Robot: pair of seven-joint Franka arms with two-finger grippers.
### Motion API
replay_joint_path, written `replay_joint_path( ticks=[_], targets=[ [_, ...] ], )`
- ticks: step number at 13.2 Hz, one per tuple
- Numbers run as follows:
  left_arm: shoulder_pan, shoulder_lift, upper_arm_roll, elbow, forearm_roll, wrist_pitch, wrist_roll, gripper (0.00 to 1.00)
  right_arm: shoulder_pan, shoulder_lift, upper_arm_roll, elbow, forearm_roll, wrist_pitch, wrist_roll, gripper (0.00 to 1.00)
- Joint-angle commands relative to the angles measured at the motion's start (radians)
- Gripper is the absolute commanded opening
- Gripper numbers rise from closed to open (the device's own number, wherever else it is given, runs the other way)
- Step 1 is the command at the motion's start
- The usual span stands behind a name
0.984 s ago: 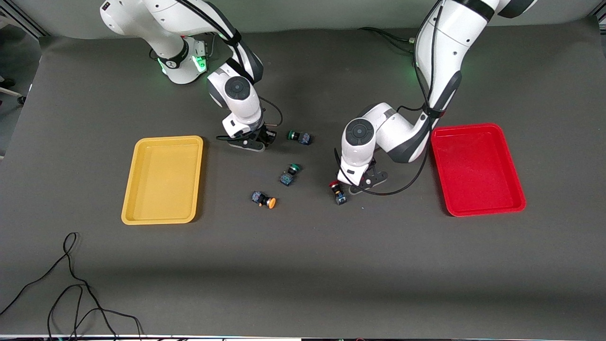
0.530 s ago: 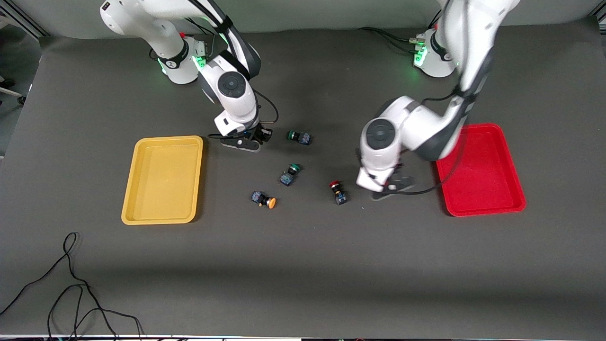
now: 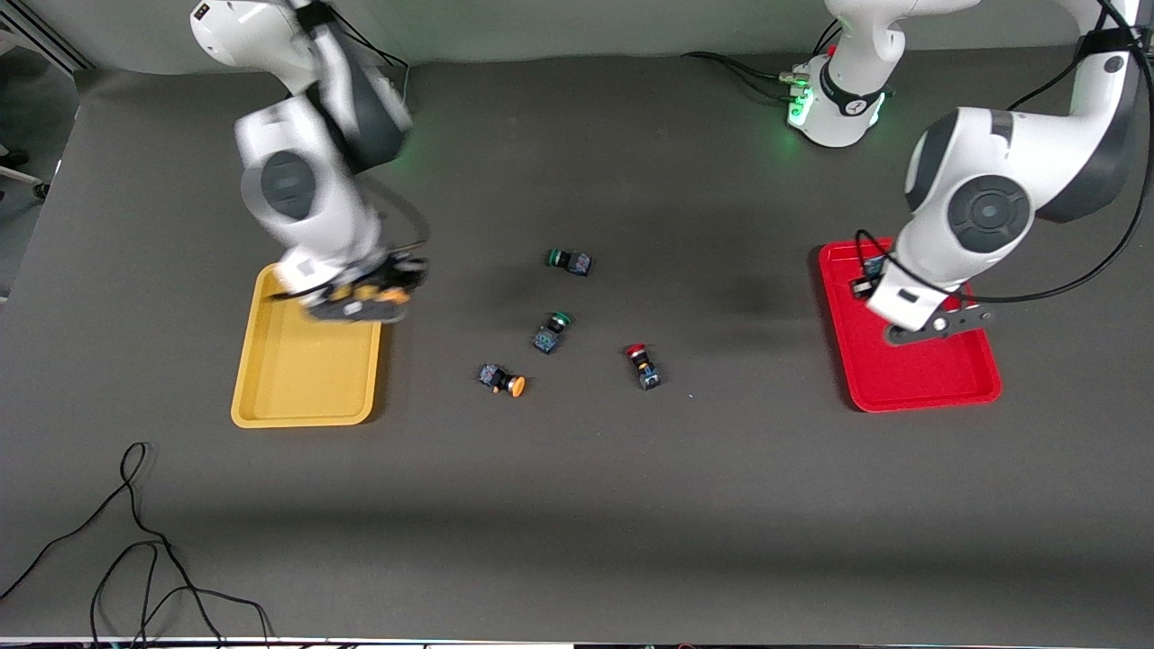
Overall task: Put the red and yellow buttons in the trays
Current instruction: 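Carry the yellow button to the yellow tray while the left gripper carries red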
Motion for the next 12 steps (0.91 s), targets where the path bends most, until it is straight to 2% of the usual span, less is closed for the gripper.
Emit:
replay_joint_path(
  ticks=[1,3,4,6,7,10,11,12],
  targets=[
    [0.041,-0.050,-0.007,-0.197,-0.015,0.162,0.025,0.00,0.013,-0.020,-0.209,-0.004,-0.006,-0.002,-0.327,0.08],
    [0.045,-0.043,-0.006,-0.289,-0.015,0.294,0.025,0.00,0.009,0.009,-0.344,-0.027,-0.006,0.062,-0.519,0.08],
    [0.047,-0.037,-0.004,-0.319,-0.015,0.337,0.026,0.00,0.000,0.045,-0.397,-0.066,-0.001,0.141,-0.599,0.08],
    [0.076,-0.027,-0.003,-0.363,-0.013,0.409,0.032,0.00,-0.060,0.117,-0.409,-0.149,0.035,0.310,-0.665,0.08],
    [0.108,-0.019,-0.004,-0.372,-0.013,0.431,0.078,0.00,-0.068,0.182,-0.408,-0.156,0.101,0.343,-0.706,0.08],
    [0.171,0.006,-0.004,-0.402,-0.013,0.489,0.138,0.00,-0.070,0.373,-0.406,-0.144,0.392,0.387,-0.900,0.08],
    [0.173,0.021,-0.004,-0.415,-0.013,0.524,0.137,0.10,-0.066,0.416,-0.405,-0.140,0.455,0.398,-0.943,0.08],
    [0.177,0.044,-0.004,-0.419,-0.015,0.543,0.135,0.71,-0.060,0.437,-0.403,-0.139,0.501,0.398,-0.972,0.08]
  ],
)
